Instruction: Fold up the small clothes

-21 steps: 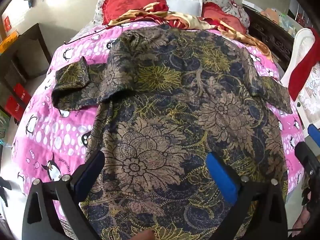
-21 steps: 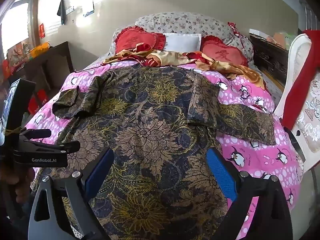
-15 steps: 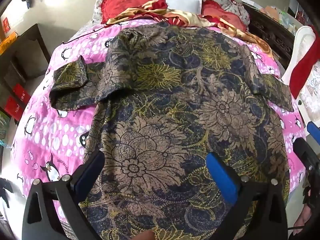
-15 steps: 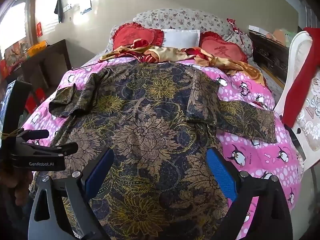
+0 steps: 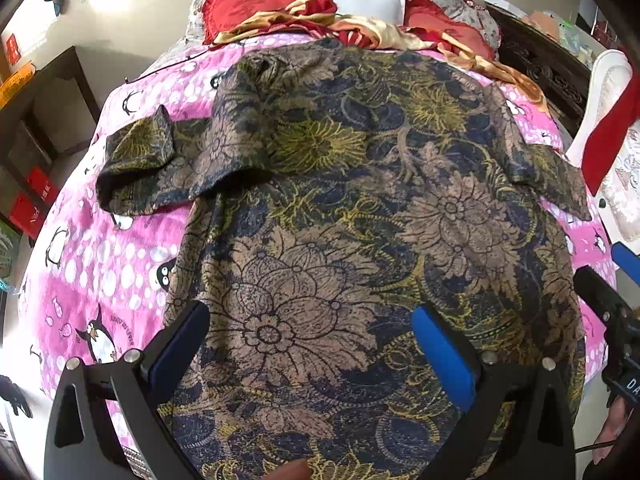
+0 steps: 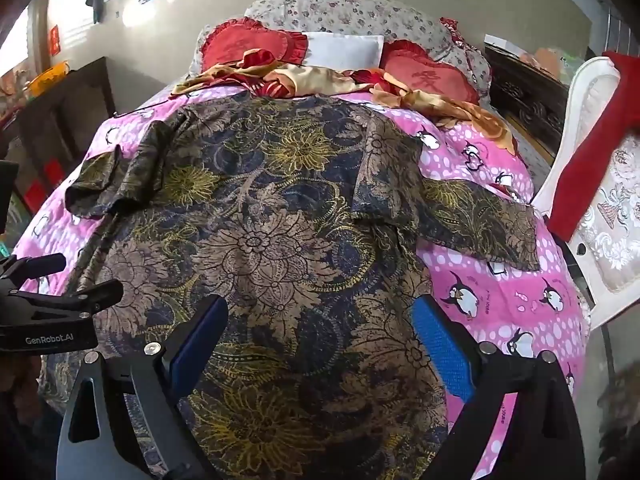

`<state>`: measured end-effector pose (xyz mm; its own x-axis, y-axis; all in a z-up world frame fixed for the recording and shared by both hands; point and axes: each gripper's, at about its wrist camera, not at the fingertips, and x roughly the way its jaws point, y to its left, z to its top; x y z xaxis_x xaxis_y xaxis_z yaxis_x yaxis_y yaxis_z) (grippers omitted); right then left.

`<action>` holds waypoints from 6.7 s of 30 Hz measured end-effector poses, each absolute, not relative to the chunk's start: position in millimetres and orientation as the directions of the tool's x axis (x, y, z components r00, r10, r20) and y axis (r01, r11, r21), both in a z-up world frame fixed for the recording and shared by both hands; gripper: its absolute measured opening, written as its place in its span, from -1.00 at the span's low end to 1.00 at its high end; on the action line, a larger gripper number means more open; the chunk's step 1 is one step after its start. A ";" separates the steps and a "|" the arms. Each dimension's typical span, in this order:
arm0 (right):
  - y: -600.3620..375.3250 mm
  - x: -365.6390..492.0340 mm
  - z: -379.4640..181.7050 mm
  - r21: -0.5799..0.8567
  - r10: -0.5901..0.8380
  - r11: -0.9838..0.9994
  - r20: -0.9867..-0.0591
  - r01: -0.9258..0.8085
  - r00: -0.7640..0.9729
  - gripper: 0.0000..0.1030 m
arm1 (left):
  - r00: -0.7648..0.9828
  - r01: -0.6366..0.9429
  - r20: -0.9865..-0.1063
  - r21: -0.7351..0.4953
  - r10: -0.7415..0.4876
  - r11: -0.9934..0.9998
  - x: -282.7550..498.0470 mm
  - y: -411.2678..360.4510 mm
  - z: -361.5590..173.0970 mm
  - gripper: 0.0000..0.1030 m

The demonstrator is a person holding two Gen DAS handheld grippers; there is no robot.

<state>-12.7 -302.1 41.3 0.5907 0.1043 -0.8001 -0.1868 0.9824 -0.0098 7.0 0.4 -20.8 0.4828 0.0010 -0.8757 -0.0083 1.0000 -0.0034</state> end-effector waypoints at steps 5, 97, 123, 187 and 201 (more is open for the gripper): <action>-299.9 -7.6 38.4 -0.031 0.080 0.983 -0.812 -0.180 0.578 0.92 | 0.489 -0.015 -0.872 0.002 0.009 1.000 9.5 3.2 -23.2 1.00; -274.1 83.4 -60.4 0.042 0.102 0.992 -0.831 -0.120 0.548 1.00 | 0.566 0.003 -0.824 -0.016 -0.015 1.000 86.5 20.4 -66.4 0.90; -275.0 82.6 -60.6 0.049 0.107 0.992 -0.826 -0.119 0.553 1.00 | 0.575 -0.183 -0.802 0.069 0.163 0.981 148.5 194.3 -50.6 0.52; -274.4 82.3 -60.2 0.047 0.105 0.992 -0.825 -0.117 0.556 1.00 | 0.581 -0.019 -0.811 -0.101 -0.071 0.995 159.9 196.2 -59.0 -0.37; -274.7 81.8 -60.1 0.045 0.103 0.992 -0.825 -0.117 0.556 1.00 | 0.686 -0.165 -0.726 -0.104 0.038 0.981 115.5 254.8 30.1 -0.91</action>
<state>81.8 -274.7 -60.1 0.5558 0.1033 -0.8249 -0.1173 0.9921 0.0452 115.5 254.8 30.1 0.6864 0.0379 -0.7262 -0.1647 0.9808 -0.1044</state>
